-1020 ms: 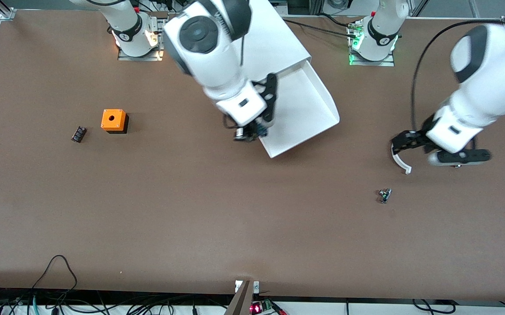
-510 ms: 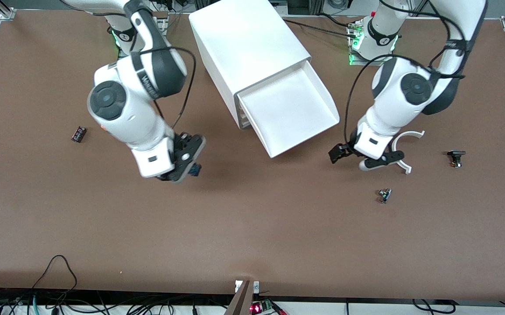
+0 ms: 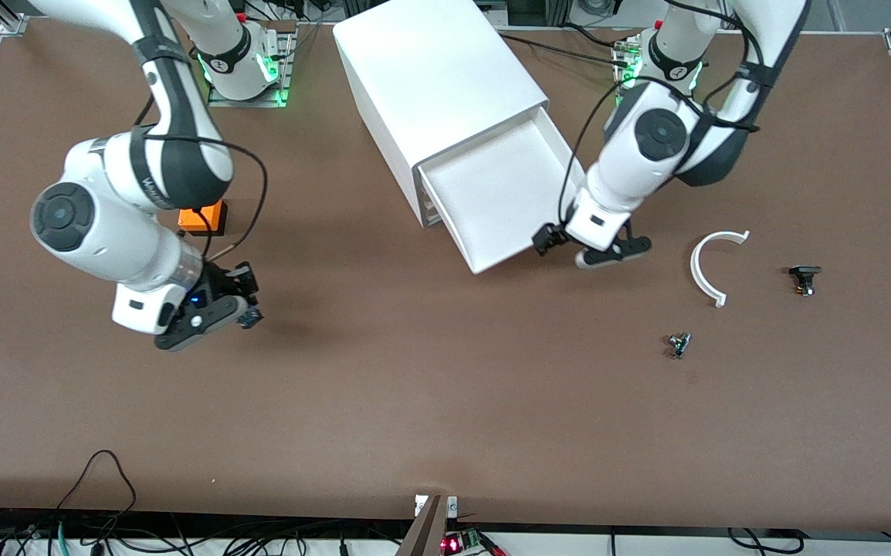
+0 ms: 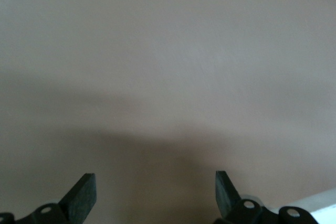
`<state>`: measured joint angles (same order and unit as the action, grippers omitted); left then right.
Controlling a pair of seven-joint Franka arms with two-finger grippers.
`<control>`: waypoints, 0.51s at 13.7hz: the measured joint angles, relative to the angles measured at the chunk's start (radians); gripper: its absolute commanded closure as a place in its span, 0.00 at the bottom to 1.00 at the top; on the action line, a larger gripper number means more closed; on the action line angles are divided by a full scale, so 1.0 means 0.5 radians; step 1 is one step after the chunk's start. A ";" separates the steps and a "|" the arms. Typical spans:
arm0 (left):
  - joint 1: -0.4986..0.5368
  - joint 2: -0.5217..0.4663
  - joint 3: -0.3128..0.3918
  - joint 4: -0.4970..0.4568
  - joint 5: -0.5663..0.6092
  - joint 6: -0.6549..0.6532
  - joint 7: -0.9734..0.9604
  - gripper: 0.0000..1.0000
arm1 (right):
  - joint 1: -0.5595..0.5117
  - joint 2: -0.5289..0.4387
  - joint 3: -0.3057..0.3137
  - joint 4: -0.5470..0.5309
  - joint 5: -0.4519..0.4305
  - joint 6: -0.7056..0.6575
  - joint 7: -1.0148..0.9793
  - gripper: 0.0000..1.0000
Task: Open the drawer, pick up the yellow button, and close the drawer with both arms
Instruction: 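Push the drawer shut with the left gripper while the right gripper carries the button, then carry the button beside the orange box while the left gripper withdraws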
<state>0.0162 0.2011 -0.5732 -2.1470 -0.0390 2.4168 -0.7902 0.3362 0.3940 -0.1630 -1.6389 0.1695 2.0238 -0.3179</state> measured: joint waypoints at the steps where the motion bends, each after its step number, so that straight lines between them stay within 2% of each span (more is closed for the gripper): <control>1: 0.003 -0.028 -0.084 -0.043 0.000 0.000 -0.006 0.00 | -0.057 -0.036 -0.001 -0.097 -0.009 0.000 0.029 0.74; 4: 0.005 -0.099 -0.323 -0.127 0.000 -0.017 -0.011 0.00 | -0.192 -0.107 0.001 -0.401 -0.134 0.076 0.045 0.74; 7: 0.007 -0.124 -0.490 -0.154 0.000 -0.139 -0.011 0.00 | -0.247 -0.125 0.004 -0.671 -0.167 0.430 -0.011 0.73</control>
<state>0.0197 0.1391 -0.8184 -2.2242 -0.0389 2.3474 -0.7958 0.2127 0.3314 -0.1611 -1.9744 0.0858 2.2391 -0.3235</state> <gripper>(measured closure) 0.000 0.559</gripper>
